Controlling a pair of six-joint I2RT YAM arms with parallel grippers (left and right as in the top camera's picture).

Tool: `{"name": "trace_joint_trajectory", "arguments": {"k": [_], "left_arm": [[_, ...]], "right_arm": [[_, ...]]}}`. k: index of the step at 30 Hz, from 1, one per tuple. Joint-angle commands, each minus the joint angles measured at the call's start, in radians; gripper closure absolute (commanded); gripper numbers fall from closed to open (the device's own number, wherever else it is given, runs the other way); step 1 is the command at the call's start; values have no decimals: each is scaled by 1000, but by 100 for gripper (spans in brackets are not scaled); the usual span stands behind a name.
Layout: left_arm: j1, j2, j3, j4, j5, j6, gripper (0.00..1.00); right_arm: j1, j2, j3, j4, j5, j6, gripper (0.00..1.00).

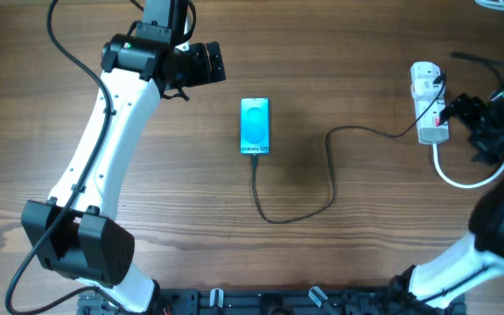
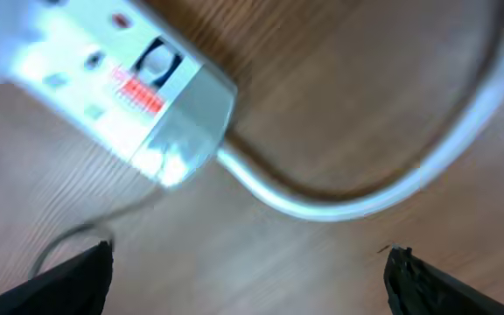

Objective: Plug charger to phone and switch on socket

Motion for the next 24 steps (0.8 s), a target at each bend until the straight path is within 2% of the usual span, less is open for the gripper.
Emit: {"name": "trace_joint_trajectory", "arguments": {"k": [1, 3, 7, 9, 10, 13, 24], "left_arm": [[-2, 5, -5, 4, -17, -9, 0], [-2, 5, -5, 4, -17, -9, 0], [-2, 5, -5, 4, -17, -9, 0], [-2, 5, -5, 4, -17, -9, 0], [-2, 5, -5, 4, -17, -9, 0], [-2, 5, -5, 4, -17, -9, 0], [-2, 5, -5, 4, -17, -9, 0]], "right_arm": [[23, -284, -142, 12, -14, -75, 0], [38, -459, -229, 17, -75, -133, 0], [45, -720, -338, -72, -173, -134, 0], [45, -824, -361, -163, -253, -73, 0], [45, -875, -361, -209, -253, 8, 0], [45, -936, -361, -230, -251, 151, 0], [45, -935, -362, -246, -220, 159, 0]]}}
